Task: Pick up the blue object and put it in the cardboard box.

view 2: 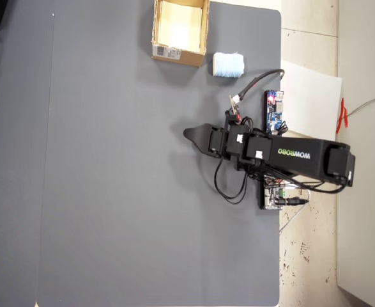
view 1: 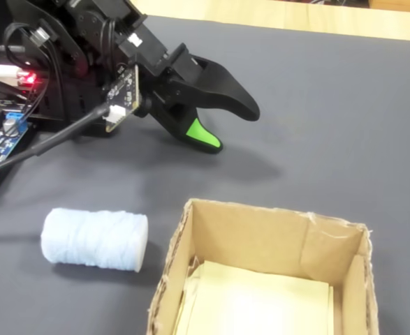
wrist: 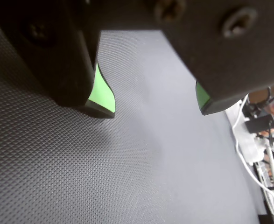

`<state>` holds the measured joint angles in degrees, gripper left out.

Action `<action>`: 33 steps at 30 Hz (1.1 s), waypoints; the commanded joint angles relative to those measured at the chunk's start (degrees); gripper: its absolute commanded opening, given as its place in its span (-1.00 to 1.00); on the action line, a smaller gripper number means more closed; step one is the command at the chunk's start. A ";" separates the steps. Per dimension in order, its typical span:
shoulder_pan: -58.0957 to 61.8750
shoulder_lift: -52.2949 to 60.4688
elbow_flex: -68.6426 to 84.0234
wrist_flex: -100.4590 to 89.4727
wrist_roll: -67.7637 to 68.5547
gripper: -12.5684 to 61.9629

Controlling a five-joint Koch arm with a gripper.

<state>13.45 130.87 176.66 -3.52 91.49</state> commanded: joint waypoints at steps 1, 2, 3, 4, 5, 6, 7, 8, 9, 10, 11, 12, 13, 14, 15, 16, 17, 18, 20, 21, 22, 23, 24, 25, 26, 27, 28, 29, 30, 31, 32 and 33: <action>0.26 4.83 2.02 6.50 0.53 0.25; 0.18 4.83 2.02 6.59 0.53 0.25; 0.18 4.83 2.02 6.68 0.26 0.25; 0.26 4.83 2.02 6.68 -0.18 0.25; 0.26 4.83 2.02 6.59 -0.26 0.25; 0.26 4.83 2.02 6.59 -0.26 0.25; 0.18 4.83 2.02 6.59 -0.26 0.25; 0.18 4.83 2.02 6.77 -0.26 0.25; 0.18 4.83 2.02 6.77 -0.26 0.25; 0.26 4.83 2.02 6.68 -0.35 0.25; 0.26 4.83 2.02 6.68 -0.35 0.25; 0.35 4.83 2.02 6.59 -0.35 0.25; 0.35 4.83 2.02 6.59 -0.35 0.25; 0.35 4.83 2.02 6.68 -0.35 0.25; 0.44 4.83 2.02 6.59 -0.44 0.25; 0.44 4.83 2.02 6.59 -0.62 0.25; 0.62 4.83 2.02 6.50 -0.88 0.25; 0.70 4.83 2.02 6.50 -0.97 0.25; 0.70 4.83 2.02 6.50 -1.23 0.25; 0.70 4.83 2.02 6.50 -1.49 0.25; 0.79 4.83 2.02 6.50 -1.58 0.25; 0.79 4.83 2.02 6.50 -1.58 0.25; 0.79 4.83 2.02 6.50 -1.58 0.25; 0.79 4.83 2.02 6.50 -1.58 0.25; 0.79 4.83 2.02 6.50 -1.58 0.25; 0.97 4.83 2.02 6.50 -1.76 0.25; 1.14 4.83 2.02 6.50 -1.76 0.25; 1.23 4.83 2.02 6.50 -1.76 0.25; 1.32 4.83 2.02 6.50 -1.76 0.25; 1.32 4.83 2.02 6.50 -1.76 0.25; 1.41 4.83 2.02 6.50 -1.76 0.25; 1.49 4.83 2.02 6.50 -1.76 0.25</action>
<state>14.24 130.87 176.66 -3.43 90.09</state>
